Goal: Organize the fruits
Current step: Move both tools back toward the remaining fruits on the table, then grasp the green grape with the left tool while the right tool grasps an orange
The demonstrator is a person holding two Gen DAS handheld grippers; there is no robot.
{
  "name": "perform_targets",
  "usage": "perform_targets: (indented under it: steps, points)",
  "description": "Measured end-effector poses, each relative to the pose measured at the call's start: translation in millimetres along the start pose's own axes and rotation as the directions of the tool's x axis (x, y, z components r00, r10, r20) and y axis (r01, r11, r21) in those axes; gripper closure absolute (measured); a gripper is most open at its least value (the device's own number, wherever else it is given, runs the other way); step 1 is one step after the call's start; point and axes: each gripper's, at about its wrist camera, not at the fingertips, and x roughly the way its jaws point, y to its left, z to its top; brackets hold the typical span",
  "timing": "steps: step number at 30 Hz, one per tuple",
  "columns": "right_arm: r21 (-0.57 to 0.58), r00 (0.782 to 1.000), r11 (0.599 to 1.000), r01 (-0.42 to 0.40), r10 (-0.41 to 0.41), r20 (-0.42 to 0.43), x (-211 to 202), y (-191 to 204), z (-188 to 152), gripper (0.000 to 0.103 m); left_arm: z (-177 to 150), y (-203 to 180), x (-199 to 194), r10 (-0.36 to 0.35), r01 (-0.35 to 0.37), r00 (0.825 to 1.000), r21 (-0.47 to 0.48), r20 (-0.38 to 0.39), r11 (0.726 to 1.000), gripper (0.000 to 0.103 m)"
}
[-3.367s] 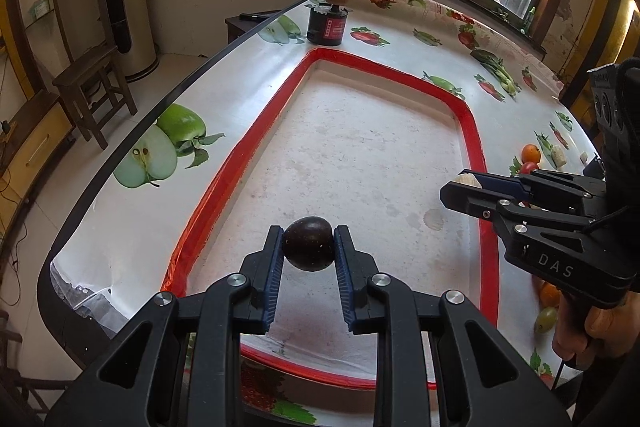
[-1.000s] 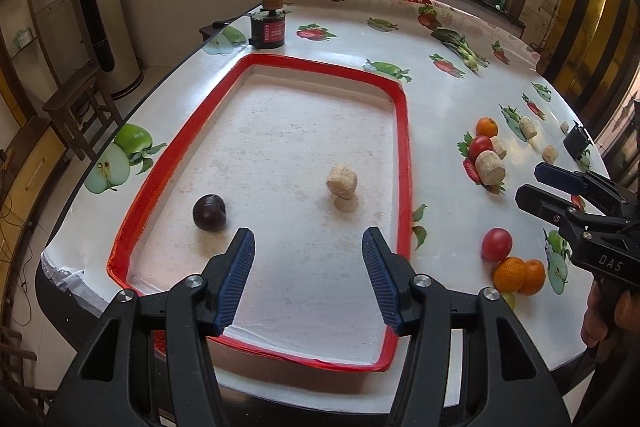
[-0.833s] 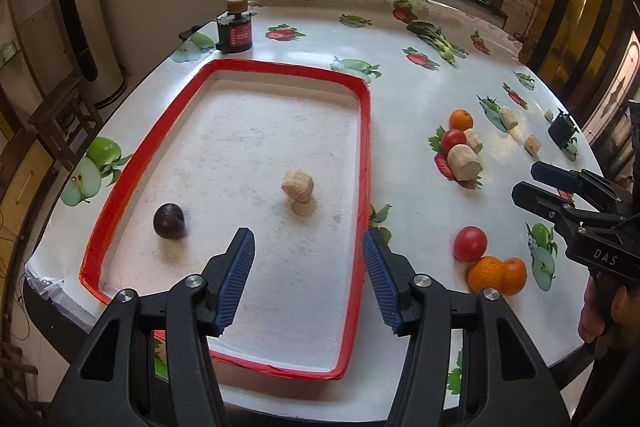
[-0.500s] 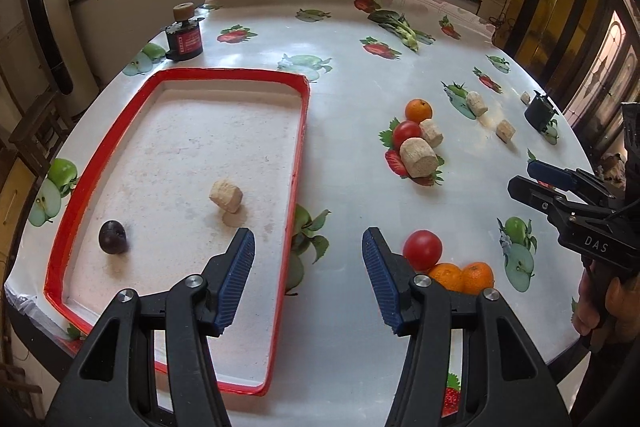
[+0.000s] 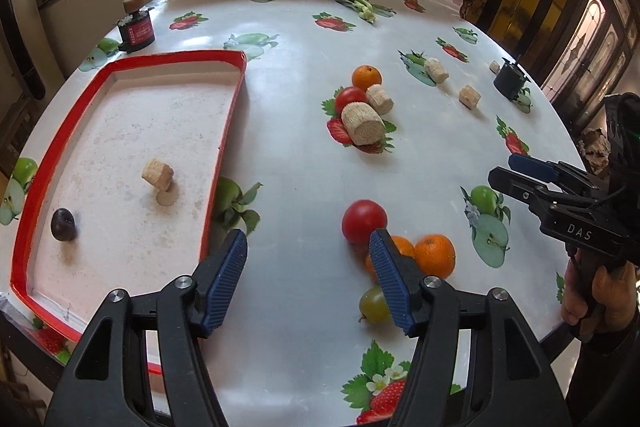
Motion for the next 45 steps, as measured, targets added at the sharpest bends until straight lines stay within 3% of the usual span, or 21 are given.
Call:
perform_targets:
  steps: [8, 13, 17, 21, 28, 30, 34, 36, 45]
  points:
    - [-0.054, 0.997, 0.996, -0.076, 0.074, -0.037, -0.1, 30.0, -27.5, 0.037, -37.3, -26.5, 9.8, -0.047, 0.051, 0.997, 0.071, -0.061, 0.996, 0.04]
    - [-0.088, 0.994, 0.99, -0.109, 0.106, -0.039, -2.7, 46.5, -31.3, 0.038, -36.7, -34.2, 18.9, -0.072, 0.076, 0.996, 0.087, -0.047, 0.993, 0.042]
    - [-0.097, 0.992, 0.988, -0.12, 0.116, -0.047, -0.2, 53.1, -30.2, 0.038, -32.1, -31.2, 26.6, -0.118, 0.122, 0.992, 0.089, -0.053, 0.989, 0.08]
    - [-0.105, 0.99, 0.986, -0.131, 0.126, -0.058, 4.0, 58.9, -29.6, 0.038, -35.2, -26.4, 13.6, -0.081, 0.083, 0.996, 0.129, -0.022, 0.988, 0.08]
    - [-0.151, 0.984, 0.976, -0.158, 0.143, -0.107, 23.9, 82.6, -32.7, 0.04, -37.1, 6.7, -2.6, -0.075, 0.075, 0.997, 0.059, 0.0, 0.995, 0.08]
    - [-0.164, 0.983, 0.974, -0.159, 0.141, -0.114, 29.8, 89.1, -32.1, 0.045, -35.3, 10.1, -7.1, -0.073, 0.072, 0.997, 0.052, 0.014, 0.996, 0.08]
    - [-0.164, 0.983, 0.973, -0.162, 0.144, -0.117, 30.4, 92.1, -27.8, 0.067, -32.2, 13.9, -14.0, -0.074, 0.073, 0.997, 0.042, 0.036, 0.996, 0.08]
    - [-0.186, 0.987, 0.973, -0.136, 0.117, -0.109, 27.4, 94.6, -28.6, 0.067, -31.2, 16.0, -16.7, -0.074, 0.073, 0.996, 0.036, 0.045, 0.997, 0.08]
    - [-0.159, 0.988, 0.976, -0.15, 0.143, -0.05, 5.4, 89.8, -14.1, 0.067, -26.9, 32.8, -29.1, -0.051, 0.051, 0.995, -0.001, 0.08, 0.999, 0.08]
